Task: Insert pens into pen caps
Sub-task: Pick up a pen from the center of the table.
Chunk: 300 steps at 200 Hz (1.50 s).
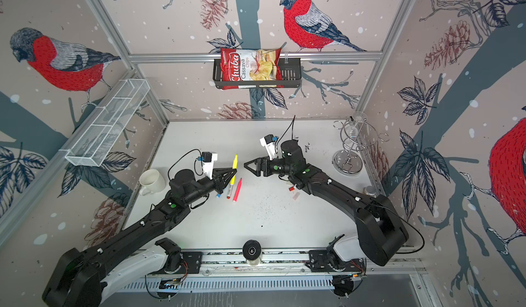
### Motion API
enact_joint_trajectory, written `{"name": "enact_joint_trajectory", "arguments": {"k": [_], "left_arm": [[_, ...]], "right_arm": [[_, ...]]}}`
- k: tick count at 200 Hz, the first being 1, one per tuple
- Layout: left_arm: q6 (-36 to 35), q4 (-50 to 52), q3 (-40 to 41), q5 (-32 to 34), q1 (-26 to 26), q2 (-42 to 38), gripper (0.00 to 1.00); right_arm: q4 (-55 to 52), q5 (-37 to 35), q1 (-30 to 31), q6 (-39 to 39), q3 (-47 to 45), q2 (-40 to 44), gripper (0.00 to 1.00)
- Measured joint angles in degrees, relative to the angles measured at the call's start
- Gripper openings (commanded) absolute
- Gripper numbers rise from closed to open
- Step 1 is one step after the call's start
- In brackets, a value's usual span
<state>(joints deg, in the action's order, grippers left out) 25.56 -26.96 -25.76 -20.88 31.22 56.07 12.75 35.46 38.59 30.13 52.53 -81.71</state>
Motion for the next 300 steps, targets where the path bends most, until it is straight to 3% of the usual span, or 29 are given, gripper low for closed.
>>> {"name": "enact_joint_trajectory", "arguments": {"k": [65, 300], "left_arm": [[1.01, -2.58, -0.37, 1.51, 2.71, 2.78, 0.12], [1.38, -4.44, -2.01, 1.53, 4.24, 5.92, 0.12]], "right_arm": [[1.84, 0.11, 1.79, 1.29, 1.68, -1.75, 0.66], [4.74, 0.0, 3.74, 3.06, 2.51, -3.8, 0.32]]}}
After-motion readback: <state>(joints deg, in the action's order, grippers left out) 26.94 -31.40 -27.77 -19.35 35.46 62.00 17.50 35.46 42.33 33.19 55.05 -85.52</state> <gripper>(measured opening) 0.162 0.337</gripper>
